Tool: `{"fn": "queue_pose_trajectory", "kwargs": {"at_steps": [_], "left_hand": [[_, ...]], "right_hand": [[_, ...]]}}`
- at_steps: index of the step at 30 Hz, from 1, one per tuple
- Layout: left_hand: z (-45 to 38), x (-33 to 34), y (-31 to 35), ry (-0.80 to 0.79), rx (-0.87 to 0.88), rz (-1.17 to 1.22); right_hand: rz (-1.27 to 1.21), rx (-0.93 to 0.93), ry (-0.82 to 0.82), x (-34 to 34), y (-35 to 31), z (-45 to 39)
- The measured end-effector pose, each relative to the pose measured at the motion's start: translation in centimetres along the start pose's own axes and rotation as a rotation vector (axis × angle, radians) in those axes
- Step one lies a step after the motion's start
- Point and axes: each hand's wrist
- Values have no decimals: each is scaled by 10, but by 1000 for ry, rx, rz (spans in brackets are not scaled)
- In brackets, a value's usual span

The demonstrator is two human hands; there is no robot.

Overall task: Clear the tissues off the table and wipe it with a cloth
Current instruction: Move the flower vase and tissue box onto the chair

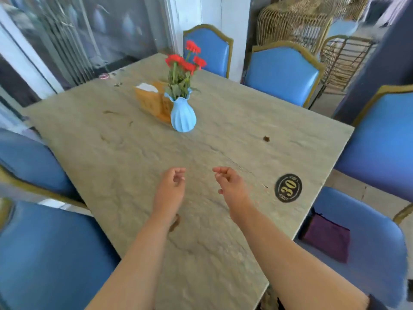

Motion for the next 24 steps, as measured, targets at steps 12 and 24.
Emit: {"fn": "queue_pose_trajectory", "kwargs": {"at_steps": [12, 24], "left_hand": [[-130, 11, -77, -43, -40, -449], [-188, 33, -93, 1, 10, -856]], "right_hand": [[147, -87, -49, 112, -19, -159], [481, -339, 96, 155, -19, -288]]}}
Point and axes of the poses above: each hand's wrist, its own z-axis away from the middle knuckle, its own x-axis out of the palm, y = z × x, and after that the axes turned 3 degrees about -z, right-handed
